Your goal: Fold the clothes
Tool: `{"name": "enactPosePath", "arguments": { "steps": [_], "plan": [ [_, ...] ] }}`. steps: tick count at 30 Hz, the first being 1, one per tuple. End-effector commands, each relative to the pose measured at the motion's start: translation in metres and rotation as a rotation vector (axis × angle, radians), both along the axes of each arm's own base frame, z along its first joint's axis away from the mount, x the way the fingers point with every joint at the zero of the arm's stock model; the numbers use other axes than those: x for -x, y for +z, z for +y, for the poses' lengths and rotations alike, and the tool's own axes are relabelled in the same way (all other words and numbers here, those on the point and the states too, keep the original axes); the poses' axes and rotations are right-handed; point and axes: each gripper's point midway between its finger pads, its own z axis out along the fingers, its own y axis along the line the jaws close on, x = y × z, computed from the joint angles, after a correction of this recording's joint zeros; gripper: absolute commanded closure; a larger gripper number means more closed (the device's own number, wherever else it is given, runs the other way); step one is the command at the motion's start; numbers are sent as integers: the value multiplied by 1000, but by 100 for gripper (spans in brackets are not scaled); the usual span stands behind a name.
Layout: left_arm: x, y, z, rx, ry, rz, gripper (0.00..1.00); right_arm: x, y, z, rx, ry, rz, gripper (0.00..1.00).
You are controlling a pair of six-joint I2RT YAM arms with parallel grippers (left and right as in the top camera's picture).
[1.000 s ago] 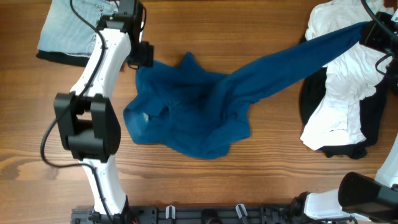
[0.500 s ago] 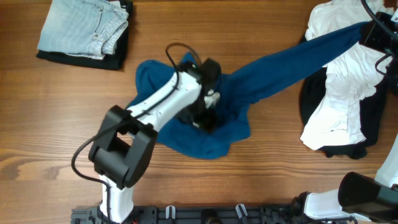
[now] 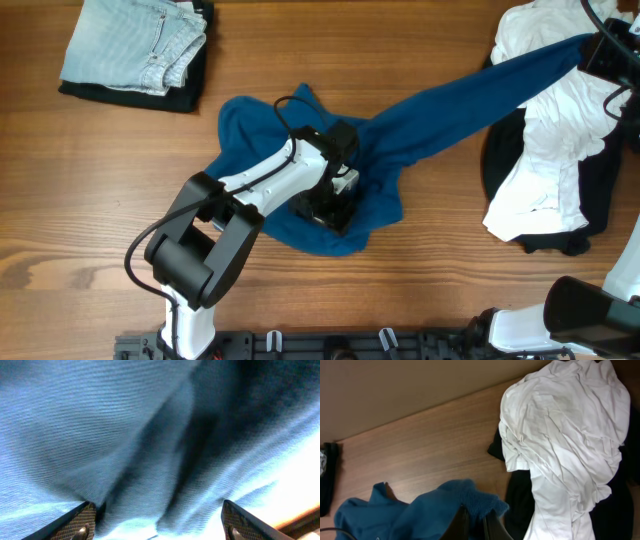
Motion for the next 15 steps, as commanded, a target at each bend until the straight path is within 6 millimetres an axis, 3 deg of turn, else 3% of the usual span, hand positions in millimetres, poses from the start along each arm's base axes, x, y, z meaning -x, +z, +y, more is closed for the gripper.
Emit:
{"name": "enactPosePath", "arguments": {
  "steps": [1, 9, 15],
  "plan": [
    [22, 0, -13, 76, 1, 100, 23, -1, 2, 0, 4, 13, -11, 96],
    [19, 30, -17, 126, -7, 46, 25, -1, 2, 0, 3, 13, -11, 96],
    [20, 27, -15, 95, -26, 23, 29, -1, 2, 0, 3, 13, -10, 96]
  ]
}}
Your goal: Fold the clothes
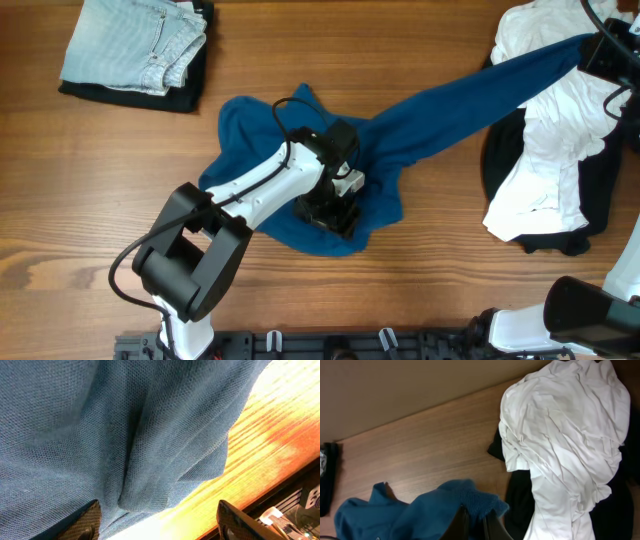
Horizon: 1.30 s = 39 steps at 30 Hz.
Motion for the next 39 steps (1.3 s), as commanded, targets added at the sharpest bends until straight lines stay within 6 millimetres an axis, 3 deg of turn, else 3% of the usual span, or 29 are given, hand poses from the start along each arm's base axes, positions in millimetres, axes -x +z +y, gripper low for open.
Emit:
{"name": "enactPosePath", "arguments": {
  "steps": [1, 7, 16, 19, 23, 30, 31, 35, 39],
  "plan": [
    [6, 2, -3, -7, -34, -22, 30, -1, 2, 0, 3, 13, -10, 96],
    [-4, -11, 9, -183, -34, -157, 31, 0, 1, 0, 2, 14, -7, 96],
    [-3, -22, 0, -165, -31, -177, 42, 1, 0, 0, 1, 14, -2, 96],
    [-2, -24, 0, -169, -32, -173, 55, 1, 0, 0, 2, 14, -1, 96],
    [-2, -24, 0, -174, -4, -168, 91, 1, 0, 0, 5, 13, 1, 96],
    [7, -21, -9, -126, 18, -112, 96, 2, 0, 0, 4, 14, 4, 96],
    [5, -17, -11, -118, 34, -112, 96, 2, 0, 0, 4, 14, 4, 96],
    [-41, 59, -17, 1, 153, -229, 96, 1, 0, 0, 4, 14, 3, 96],
    [-69, 126, 1, 111, 256, -359, 96, 1, 0, 0, 5, 14, 3, 96]
  ]
}}
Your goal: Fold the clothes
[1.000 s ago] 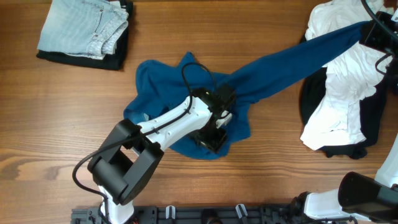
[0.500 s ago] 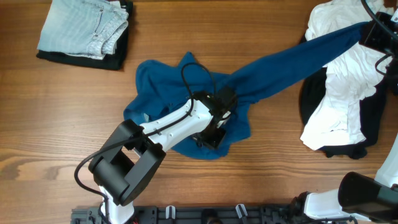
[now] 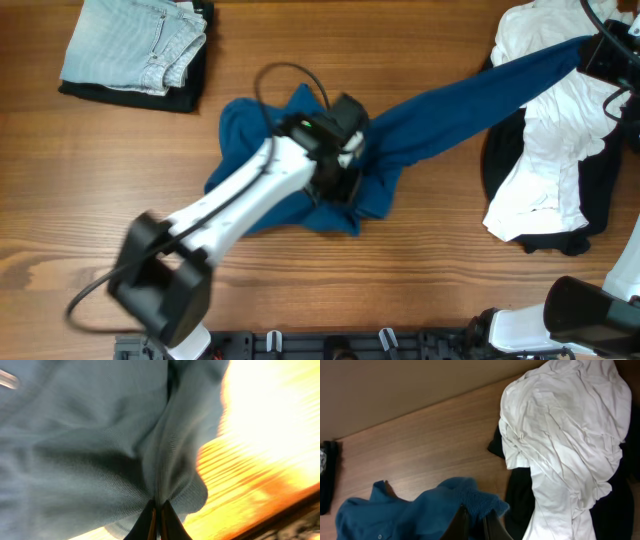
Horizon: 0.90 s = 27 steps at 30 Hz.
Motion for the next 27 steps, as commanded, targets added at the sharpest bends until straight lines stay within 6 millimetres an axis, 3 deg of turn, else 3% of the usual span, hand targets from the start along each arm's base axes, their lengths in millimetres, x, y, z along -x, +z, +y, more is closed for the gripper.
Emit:
{"name": "enactPosePath", "arguments": {
  "steps": [1, 4, 5, 8, 9, 10, 13, 14, 15, 16, 18, 19, 21, 25, 27],
  "plan": [
    [-21, 73, 15, 127, 85, -139, 96, -1, 1, 0, 8, 15, -8, 96],
    [-40, 135, 47, 202, 181, -280, 96, -1, 2, -1, 8, 14, -9, 96],
    [-47, 154, 66, 206, 235, -348, 96, -1, 2, 0, 8, 14, -8, 96],
    [-57, 178, 107, 183, 342, -447, 96, -2, 3, -1, 9, 13, -15, 96],
    [-62, 195, 121, 177, 382, -503, 96, -2, 7, 0, 10, 15, -32, 96],
    [-69, 219, 137, 176, 429, -580, 96, 1, 18, 1, 21, 14, -61, 96],
    [-74, 330, 180, 242, 558, -864, 96, 26, 76, 9, 85, 5, -220, 96],
    [-72, 337, 182, 250, 562, -881, 96, 33, 84, 9, 101, -4, -241, 96],
    [-71, 335, 180, 255, 553, -864, 96, 40, 90, 8, 118, -18, -250, 96],
    [-71, 318, 176, 236, 539, -799, 96, 41, 90, 9, 116, -17, -247, 96],
    [-70, 268, 169, 144, 521, -614, 53, 41, 84, 9, 107, -16, -225, 96],
    [-69, 236, 165, 99, 543, -484, 42, 40, 81, 9, 101, -13, -217, 96],
    [-73, 177, 145, 60, 555, -265, 38, 36, 77, 9, 95, -11, -205, 96],
    [-83, 64, 88, 14, 565, 13, 26, 34, 73, 8, 93, -10, -196, 96],
    [-78, 23, 81, -41, 617, 103, 24, 34, 73, 8, 94, -9, -193, 96]
  ]
}}
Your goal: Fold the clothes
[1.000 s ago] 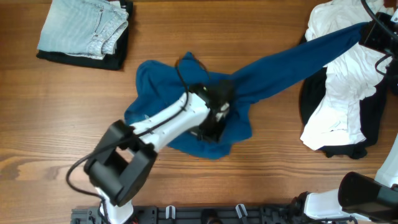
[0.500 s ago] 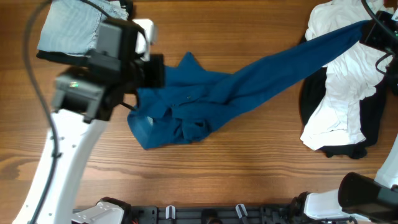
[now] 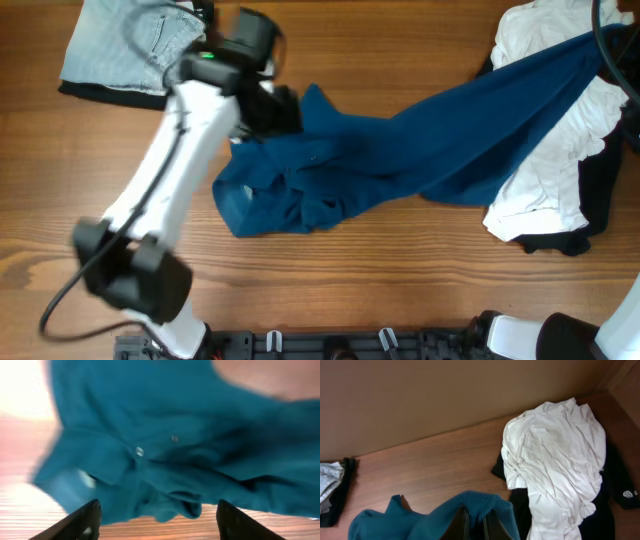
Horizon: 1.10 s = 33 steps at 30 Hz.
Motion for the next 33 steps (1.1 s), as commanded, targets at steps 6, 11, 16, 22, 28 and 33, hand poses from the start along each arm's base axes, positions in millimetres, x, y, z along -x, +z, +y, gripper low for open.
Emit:
{"name": "enactPosePath", "arguments": {
  "steps": [6, 11, 16, 22, 28, 33],
  "plan": [
    [42, -120, -19, 8, 200, 219, 22, -5, -6, -6, 14, -10, 18, 96],
    [43, -142, -25, 42, 191, 192, 25, -5, -9, -7, 10, -9, 30, 96],
    [46, -142, -37, 55, 180, 182, 45, -6, -9, -7, 10, -9, 30, 96],
    [48, -142, -50, 45, 138, 153, 77, -4, -10, -6, 9, -9, 37, 96],
    [36, -142, -27, 7, 185, 128, 96, -4, -11, -6, 10, -7, 40, 96],
    [22, -71, 3, -48, 170, -16, 96, -3, -8, -6, 12, -7, 32, 96]
  ]
}}
